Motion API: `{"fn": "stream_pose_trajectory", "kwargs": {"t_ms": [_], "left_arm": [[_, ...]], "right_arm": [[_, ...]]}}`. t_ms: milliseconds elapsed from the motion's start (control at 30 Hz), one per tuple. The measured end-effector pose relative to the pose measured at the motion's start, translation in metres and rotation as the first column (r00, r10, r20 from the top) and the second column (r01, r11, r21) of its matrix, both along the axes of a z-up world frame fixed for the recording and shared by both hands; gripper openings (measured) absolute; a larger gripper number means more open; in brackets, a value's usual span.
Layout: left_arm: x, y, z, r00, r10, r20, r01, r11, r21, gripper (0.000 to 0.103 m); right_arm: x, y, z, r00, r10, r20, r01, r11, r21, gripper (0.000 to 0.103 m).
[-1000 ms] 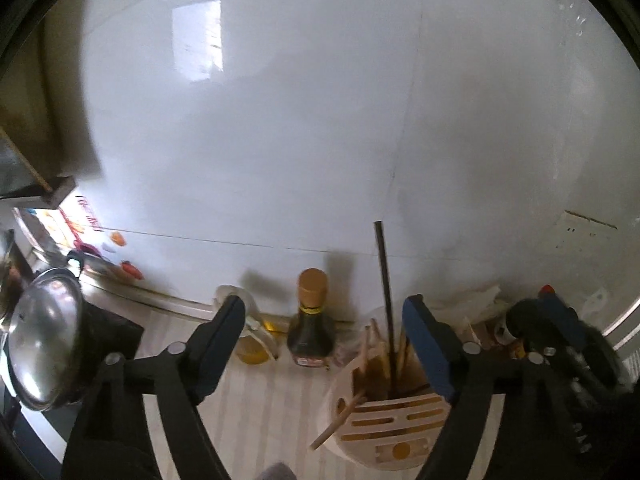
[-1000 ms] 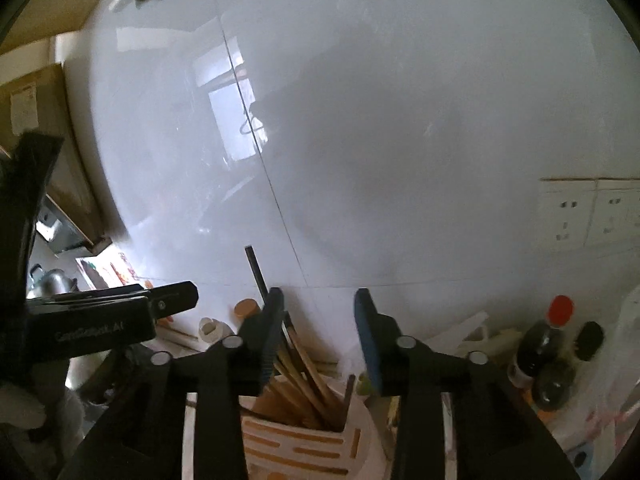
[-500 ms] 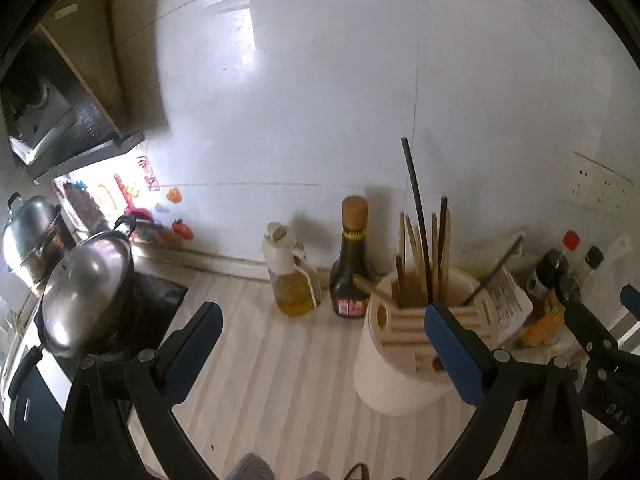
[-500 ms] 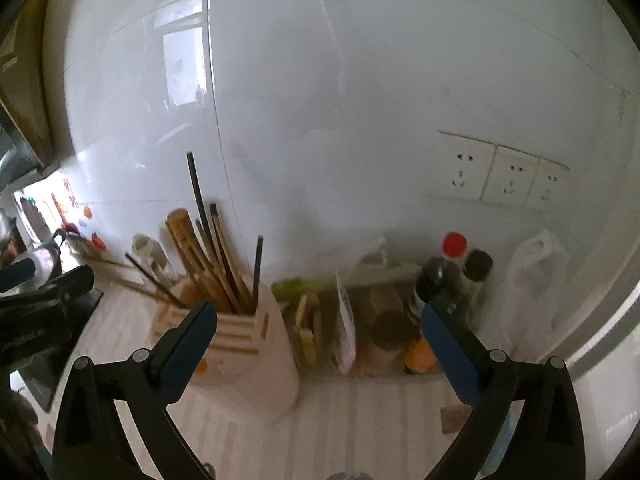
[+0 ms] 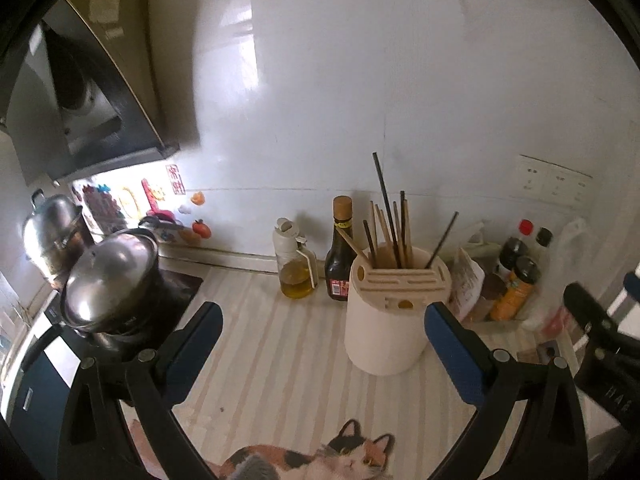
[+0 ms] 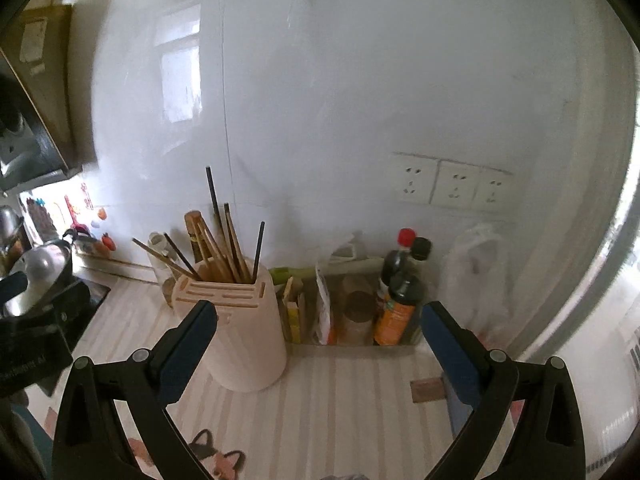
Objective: Organize utensils
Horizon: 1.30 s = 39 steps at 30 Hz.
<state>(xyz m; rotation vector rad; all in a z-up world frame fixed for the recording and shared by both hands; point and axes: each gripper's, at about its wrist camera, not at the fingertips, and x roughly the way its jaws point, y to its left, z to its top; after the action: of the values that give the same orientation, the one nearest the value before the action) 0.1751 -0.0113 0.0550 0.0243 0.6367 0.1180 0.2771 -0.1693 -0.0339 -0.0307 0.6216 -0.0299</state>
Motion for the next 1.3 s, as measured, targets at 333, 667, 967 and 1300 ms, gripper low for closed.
{"fn": "stream_pose_trajectory", "kwargs": {"t_ms": [333,667,967,1300], "left_arm": [[-0.099,0.024,0.027,0.996,-0.074,0.043,0.074,0.997,-0.007,0.103],[-0.169,0.038,0.05,0.994,-0.107,0.03,0.108,0.994,-0.021,0.103],[-0.187,0.032,0.06,0.996,-0.082,0.042,0.084,0.996,-0.039,0.103],[-0.185,0.026,0.065,0.997,-0.043,0.068,0.045,0.999,-0.026,0.103]], "right_arm": [[-0.121,0.016,0.05,0.995,-0.067,0.07,0.068,0.998,-0.012,0.103],[-0.219,0.036,0.086,0.991,-0.106,0.079,0.106,0.994,0.003,0.103],[-0.245,0.031,0.108,0.99,-0.113,0.08,0.114,0.993,-0.004,0.103],[-0.241,0.028,0.113,0.992,-0.09,0.091,0.091,0.996,-0.006,0.103]]}}
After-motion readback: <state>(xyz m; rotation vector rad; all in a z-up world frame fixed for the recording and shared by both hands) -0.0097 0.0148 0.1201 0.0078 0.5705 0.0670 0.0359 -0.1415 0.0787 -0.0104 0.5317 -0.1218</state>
